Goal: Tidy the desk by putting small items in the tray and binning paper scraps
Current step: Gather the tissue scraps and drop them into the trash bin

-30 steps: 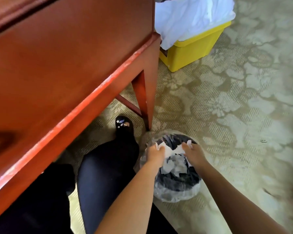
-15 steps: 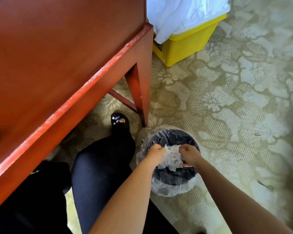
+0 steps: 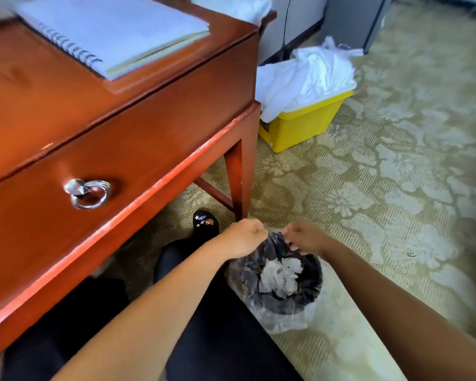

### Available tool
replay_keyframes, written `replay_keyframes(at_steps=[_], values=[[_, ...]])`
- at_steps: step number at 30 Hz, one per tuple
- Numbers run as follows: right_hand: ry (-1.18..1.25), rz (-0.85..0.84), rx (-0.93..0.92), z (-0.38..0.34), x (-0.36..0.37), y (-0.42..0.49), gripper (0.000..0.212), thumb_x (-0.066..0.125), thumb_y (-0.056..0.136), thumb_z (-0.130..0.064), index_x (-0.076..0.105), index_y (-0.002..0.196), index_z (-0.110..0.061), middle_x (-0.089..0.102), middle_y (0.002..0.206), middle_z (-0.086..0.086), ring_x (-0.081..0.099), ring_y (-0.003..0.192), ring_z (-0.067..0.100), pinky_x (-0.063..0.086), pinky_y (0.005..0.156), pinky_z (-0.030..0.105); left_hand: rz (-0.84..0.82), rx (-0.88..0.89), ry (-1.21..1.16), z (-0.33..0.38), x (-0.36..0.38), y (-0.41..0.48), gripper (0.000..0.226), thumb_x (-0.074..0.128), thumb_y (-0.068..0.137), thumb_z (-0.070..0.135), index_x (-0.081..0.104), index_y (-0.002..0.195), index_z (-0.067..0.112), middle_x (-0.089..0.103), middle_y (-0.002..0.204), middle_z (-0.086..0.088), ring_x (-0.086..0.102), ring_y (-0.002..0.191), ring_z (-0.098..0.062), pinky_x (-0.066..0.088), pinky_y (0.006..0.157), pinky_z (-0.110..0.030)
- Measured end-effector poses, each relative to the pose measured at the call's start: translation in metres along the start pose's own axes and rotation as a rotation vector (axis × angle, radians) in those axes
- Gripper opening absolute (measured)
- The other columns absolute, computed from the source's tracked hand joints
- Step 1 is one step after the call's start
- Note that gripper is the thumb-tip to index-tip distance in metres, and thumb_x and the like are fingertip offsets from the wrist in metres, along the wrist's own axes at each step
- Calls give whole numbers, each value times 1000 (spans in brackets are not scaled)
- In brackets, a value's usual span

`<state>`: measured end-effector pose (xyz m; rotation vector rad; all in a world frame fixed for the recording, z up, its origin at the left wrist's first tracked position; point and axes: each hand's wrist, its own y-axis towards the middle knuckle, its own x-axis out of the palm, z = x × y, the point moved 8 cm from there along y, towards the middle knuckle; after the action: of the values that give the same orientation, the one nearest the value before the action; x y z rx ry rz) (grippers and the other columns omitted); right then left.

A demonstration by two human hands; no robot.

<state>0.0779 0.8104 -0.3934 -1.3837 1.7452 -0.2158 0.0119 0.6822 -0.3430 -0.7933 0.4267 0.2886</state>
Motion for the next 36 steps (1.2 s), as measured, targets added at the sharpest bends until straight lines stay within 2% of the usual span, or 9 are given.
replay_keyframes(at_steps=[4,10,14,19,23,27,29,32,36], values=[[-121,-18,-186,-68,-23,-39,17,47,92,-13,64,92,-15,64,96,5,63,91,25,51,86,39,60,38,218,11,-34,-52,40,39,99,35,48,132,14,51,136,-6,47,126,-23,37,98,-29],[-257,13,-376,-167,-44,-105,22,48,94,-16,62,109,-11,66,106,13,66,92,25,41,59,21,229,96,409,32,-88,-145,41,40,98,38,46,133,19,52,135,-3,47,125,-23,35,95,-25],[-328,21,-535,-233,-43,-150,17,52,91,-17,62,104,-18,67,100,5,68,91,21,44,63,22,349,141,445,41,-121,-212,42,41,97,40,44,135,23,52,136,-1,45,128,-20,33,109,-33],[-342,2,-770,-313,-18,-207,12,55,89,-18,65,94,-25,70,90,-2,69,83,14,44,63,22,498,175,414,41,-158,-296,40,43,97,36,46,135,23,53,135,3,48,125,-15,36,105,-27],[-350,-19,-934,-367,19,-242,15,53,90,-15,65,99,-16,72,87,2,69,77,14,45,59,15,605,128,383,17,-183,-347,40,43,97,37,46,134,24,53,134,5,48,124,-13,38,106,-28],[-396,-58,-1035,-410,65,-259,14,53,89,-18,66,90,-23,71,81,-3,69,79,15,56,77,34,718,27,343,-25,-205,-388,38,42,98,35,46,134,23,51,136,5,48,124,-12,37,103,-24],[-426,-61,-1075,-426,88,-260,13,54,89,-21,66,88,-29,70,85,-5,66,83,13,54,82,32,774,-26,323,-50,-214,-403,38,43,98,34,47,133,22,51,136,4,47,123,-13,36,103,-24],[-508,-72,-1126,-448,128,-259,18,54,91,-25,64,106,-27,65,106,-6,60,100,11,48,90,25,868,-129,276,-99,-225,-424,36,45,97,34,48,131,23,49,137,2,45,125,-15,33,105,-24],[-587,-52,-1151,-472,172,-252,43,53,93,-27,44,136,-27,48,132,-3,49,119,15,42,97,27,978,-277,194,-160,-235,-447,42,46,96,36,43,135,24,43,142,0,41,129,-17,33,111,-32]])
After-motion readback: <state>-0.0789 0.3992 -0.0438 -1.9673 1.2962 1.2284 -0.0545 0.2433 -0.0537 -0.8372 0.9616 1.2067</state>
